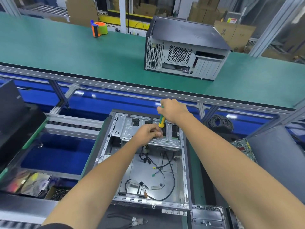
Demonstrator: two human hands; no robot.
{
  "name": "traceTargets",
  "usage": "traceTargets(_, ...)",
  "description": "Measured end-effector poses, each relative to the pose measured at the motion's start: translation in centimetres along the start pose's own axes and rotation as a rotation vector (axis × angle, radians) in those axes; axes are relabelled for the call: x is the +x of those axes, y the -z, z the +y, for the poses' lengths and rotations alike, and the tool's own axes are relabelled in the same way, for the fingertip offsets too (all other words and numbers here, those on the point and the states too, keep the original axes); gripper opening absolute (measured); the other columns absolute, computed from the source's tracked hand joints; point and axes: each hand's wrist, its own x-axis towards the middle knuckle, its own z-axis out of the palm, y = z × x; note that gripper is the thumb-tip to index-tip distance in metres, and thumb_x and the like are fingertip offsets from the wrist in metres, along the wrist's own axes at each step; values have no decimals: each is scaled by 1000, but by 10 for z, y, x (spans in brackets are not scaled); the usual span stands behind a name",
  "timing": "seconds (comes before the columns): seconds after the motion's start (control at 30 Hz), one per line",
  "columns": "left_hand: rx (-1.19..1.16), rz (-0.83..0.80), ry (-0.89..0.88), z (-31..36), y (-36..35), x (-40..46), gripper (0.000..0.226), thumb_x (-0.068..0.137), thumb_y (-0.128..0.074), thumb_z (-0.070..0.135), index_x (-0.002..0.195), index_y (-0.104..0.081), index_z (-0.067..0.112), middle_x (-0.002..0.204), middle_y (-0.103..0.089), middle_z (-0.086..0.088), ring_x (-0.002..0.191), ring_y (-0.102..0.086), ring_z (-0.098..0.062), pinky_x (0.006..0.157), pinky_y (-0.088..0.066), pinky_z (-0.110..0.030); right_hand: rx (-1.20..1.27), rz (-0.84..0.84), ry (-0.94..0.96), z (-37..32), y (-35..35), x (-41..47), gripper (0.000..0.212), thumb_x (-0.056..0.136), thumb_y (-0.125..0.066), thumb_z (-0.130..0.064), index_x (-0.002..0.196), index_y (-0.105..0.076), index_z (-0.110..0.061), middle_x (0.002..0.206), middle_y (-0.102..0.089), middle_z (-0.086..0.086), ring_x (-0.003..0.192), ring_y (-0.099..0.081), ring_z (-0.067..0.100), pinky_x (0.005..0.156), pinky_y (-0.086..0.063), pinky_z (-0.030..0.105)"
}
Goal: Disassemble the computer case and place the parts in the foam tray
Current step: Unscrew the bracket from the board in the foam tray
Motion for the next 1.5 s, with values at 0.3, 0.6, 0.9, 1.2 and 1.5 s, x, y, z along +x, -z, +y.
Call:
traceTargets(0.3,66,21,-13,1,-2,-3,6,99,-63,2,99,-69,2,94,-77,-13,79,-70,-22,74,-57,-39,-25,-85,-102,-7,9,-5,32,101,-44,-39,101,-57,-9,88,-65,9,75,-66,29,75,-55,35)
traceTargets(0.6,116,48,26,1,2,-6,18,88,-78,7,101,-68,0,86,-71,-5,79,-68,-12,79,-57,-29,-59,-424,249,-26,25,-8,12,94,-49,-6,97,-57,-14,94,-60,4,72,-51,19,60,-40,31)
traceTargets(0.9,183,45,34,4,1,-8,30,82,-85,11,102,-66,-1,85,-60,-7,82,-59,-19,88,-58,-44,-364,-271,194,-32,22,-10,31,105,-38,-42,115,-53,-17,104,-55,4,93,-51,29,74,-39,39)
traceTargets(1.2,323,20,68,8,3,-5,26,74,-92,16,79,-67,16,90,-73,-7,92,-70,-24,90,-55,-43,-48,-463,340,-28,24,-17,21,83,-50,4,84,-65,-11,91,-67,9,74,-54,20,63,-49,38)
traceTargets(1.5,321,-2,33,15,6,-9,30,72,-94,17,80,-65,20,93,-72,-9,89,-69,-23,87,-57,-38,-333,-322,258,-13,26,-13,18,106,-34,-30,96,-44,-20,89,-51,-3,87,-47,25,66,-34,36)
